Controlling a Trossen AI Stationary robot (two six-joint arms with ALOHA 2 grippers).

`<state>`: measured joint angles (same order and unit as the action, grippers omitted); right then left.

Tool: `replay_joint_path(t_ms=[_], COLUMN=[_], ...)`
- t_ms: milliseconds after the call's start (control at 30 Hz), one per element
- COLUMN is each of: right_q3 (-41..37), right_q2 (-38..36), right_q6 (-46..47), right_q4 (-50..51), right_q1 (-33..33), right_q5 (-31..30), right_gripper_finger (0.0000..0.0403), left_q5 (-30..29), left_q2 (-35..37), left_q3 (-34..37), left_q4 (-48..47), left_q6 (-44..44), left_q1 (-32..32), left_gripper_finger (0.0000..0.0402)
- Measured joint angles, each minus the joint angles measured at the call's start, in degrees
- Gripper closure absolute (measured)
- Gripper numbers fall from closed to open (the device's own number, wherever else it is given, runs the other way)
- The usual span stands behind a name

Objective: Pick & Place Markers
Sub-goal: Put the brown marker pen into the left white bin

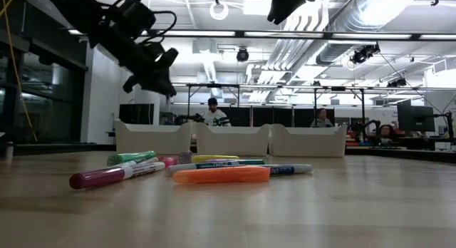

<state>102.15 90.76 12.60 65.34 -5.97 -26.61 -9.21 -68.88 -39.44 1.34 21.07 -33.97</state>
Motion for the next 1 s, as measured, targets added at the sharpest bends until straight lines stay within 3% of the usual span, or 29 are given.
replay_joint_path(t_ms=[167,333,667,1000], right_q3=[-0.01,-0.01,0.0,-0.01], right_q2=[0.0,0.0,0.0,0.0], right_q6=[0.07,0.02,0.0,0.11], right_q4=[0.0,0.0,-0.02,-0.02], right_q1=[-0.79,-2.0,-3.82,-3.77], right_q5=[0.11,0.12,0.16,0.63], right_gripper_finger=[0.0221,0.0221,0.0221,0.0222], left_q5=[3.55,4.76,4.16,-0.19], left_q2=[-0.02,-3.14,-19.54,-33.85], left_q3=[-0.88,-8.22,-29.19,-39.31], left_q4=[-5.87,-17.04,-43.19,-58.77], left_q6=[-7.33,-17.72,-37.72,-47.74], left_q1=[-5.34,-8.36,-8.78,-8.78], left_gripper_finger=[0.0373,0.0373,0.0373,0.037])
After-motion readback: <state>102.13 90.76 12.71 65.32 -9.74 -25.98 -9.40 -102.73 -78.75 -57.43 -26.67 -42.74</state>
